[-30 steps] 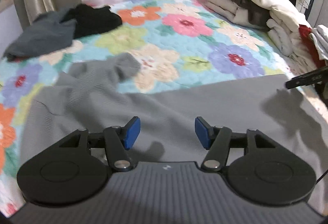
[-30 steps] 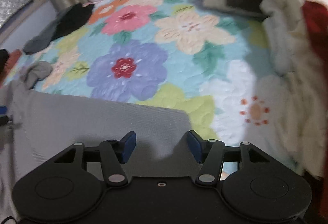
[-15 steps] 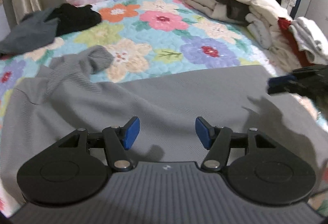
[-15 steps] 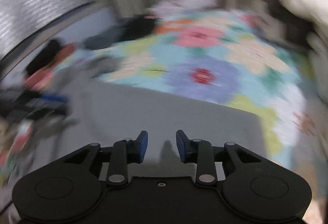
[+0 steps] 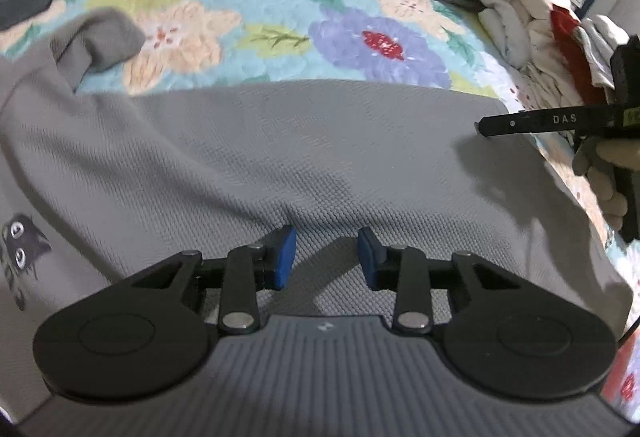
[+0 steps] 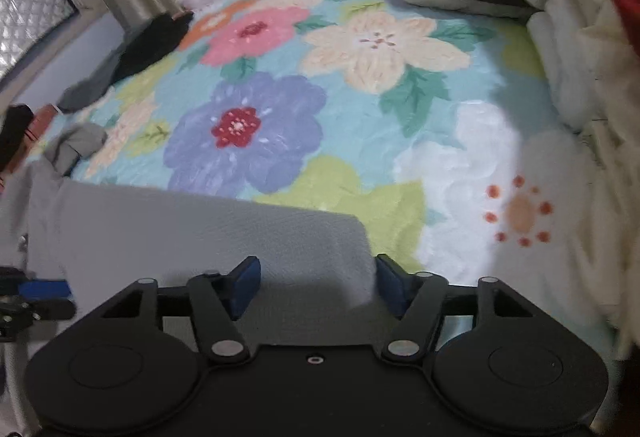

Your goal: Fold clothes

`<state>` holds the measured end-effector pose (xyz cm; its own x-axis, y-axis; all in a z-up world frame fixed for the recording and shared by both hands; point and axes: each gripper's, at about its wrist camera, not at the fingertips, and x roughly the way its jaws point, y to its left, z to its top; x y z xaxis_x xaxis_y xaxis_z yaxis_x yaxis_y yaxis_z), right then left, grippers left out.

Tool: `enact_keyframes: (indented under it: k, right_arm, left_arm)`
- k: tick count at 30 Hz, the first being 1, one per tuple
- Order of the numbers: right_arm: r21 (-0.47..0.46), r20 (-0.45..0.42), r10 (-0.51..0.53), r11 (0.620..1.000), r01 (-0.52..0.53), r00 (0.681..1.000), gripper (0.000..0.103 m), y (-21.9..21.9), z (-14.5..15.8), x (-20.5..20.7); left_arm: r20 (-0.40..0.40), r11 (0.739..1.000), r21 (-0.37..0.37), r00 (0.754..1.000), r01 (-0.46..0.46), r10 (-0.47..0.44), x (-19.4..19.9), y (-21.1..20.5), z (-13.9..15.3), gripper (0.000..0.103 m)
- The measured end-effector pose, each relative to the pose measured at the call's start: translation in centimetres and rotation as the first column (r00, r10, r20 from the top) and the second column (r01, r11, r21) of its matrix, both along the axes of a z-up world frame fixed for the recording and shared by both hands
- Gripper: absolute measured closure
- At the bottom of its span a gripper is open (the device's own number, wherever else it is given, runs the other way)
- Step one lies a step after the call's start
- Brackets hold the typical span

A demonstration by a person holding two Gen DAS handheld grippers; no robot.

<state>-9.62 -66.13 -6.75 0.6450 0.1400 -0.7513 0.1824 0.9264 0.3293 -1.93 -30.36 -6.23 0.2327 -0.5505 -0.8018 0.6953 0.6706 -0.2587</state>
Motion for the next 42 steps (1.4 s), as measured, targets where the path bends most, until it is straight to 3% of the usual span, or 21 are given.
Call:
enact_keyframes:
  k: [1,3,4,7,10,12,14,16,21,26,29,32,34,39,40,42]
  right_arm:
    - [0.019,0.029,0.035,0.999,-0.036,0.999,0.037,0.3,0.0,-0.1]
    - [0.039,0.08,0.102,0.994,-0.105,0.992,0.079,1.3,0.3,-0.7]
    - [0.026,0.084,0.125,0.992,-0.127,0.989,0.093,2.0,0.5,-0.9]
    - [-0.132,0.168,0.19,0.977,-0.169,0.967,0.092,5.9,2.7,-3.1]
    - [-0.261,0.24,0.337,0.926,-0.274,0.91,0.092,11.3,5.0,-6.2]
    - [-0.229,0.262,0.394,0.912,-0.34,0.881,0.092,14.3,5.4,-8.2]
    - [-0.14,0.276,0.417,0.909,-0.393,0.866,0.092,16.8,5.3,-9.9]
    - [-0.032,0.266,0.394,0.916,-0.401,0.88,0.092,18.1,4.2,-11.0]
    - [0.045,0.141,0.404,0.909,-0.414,0.904,0.086,19.6,1.6,-11.8]
    - [0.156,0.123,0.352,0.916,-0.369,0.928,0.062,17.6,3.0,-13.3]
    - [0.205,0.121,0.206,0.952,-0.228,0.971,0.059,14.8,3.7,-14.1]
    - [0.161,0.081,0.029,0.986,-0.041,0.996,0.049,12.6,3.2,-14.3]
    - [0.146,0.062,-0.022,0.989,0.012,0.998,0.049,11.7,2.6,-13.9]
    - [0.128,0.08,0.074,0.988,-0.084,0.994,0.049,13.3,1.4,-11.3]
    - [0.119,0.081,0.096,0.987,-0.106,0.992,0.052,13.7,1.1,-10.6]
    - [0.111,0.105,0.122,0.985,-0.134,0.987,0.067,14.3,1.1,-9.6]
  left_arm:
    - [-0.009,1.0,-0.005,1.0,-0.008,0.008,0.1,0.1,0.0,0.07]
    - [-0.019,1.0,-0.004,1.0,-0.018,0.018,0.1,0.2,0.3,0.07]
    - [-0.023,1.0,-0.002,0.999,-0.024,0.024,-0.1,0.3,0.5,0.07]
    - [-0.01,0.999,-0.018,1.0,-0.027,0.027,-0.8,0.4,1.6,0.066]
    - [0.015,0.997,-0.068,0.999,-0.034,0.036,-1.9,0.9,3.3,0.062]
    - [0.015,0.995,-0.093,0.999,-0.042,0.043,-2.7,1.5,4.5,0.06]
    - [0.02,0.994,-0.103,0.999,-0.036,0.038,-3.5,1.9,5.6,0.049]
    - [0.053,0.998,-0.065,0.999,-0.008,0.012,-4.5,1.8,6.0,0.045]
    - [0.06,0.997,0.073,0.998,0.024,-0.029,-5.6,1.3,3.8,0.044]
    - [0.003,0.995,0.099,1.0,-0.024,0.024,-5.4,2.4,1.8,0.044]
    - [0.002,0.994,0.106,1.0,-0.03,0.03,-5.6,2.8,1.5,0.044]
    - [0.004,0.994,0.104,0.999,-0.035,0.034,-5.6,2.9,1.4,0.044]
    - [0.002,0.994,0.102,0.999,-0.043,0.043,-5.7,3.1,1.4,0.044]
    - [-0.005,0.992,0.098,0.997,-0.079,0.08,-5.5,3.6,1.6,0.044]
    - [-0.006,0.991,0.097,0.996,-0.088,0.089,-5.4,3.7,1.6,0.044]
    - [-0.006,0.99,0.097,0.995,-0.099,0.101,-5.2,4.0,1.7,0.044]
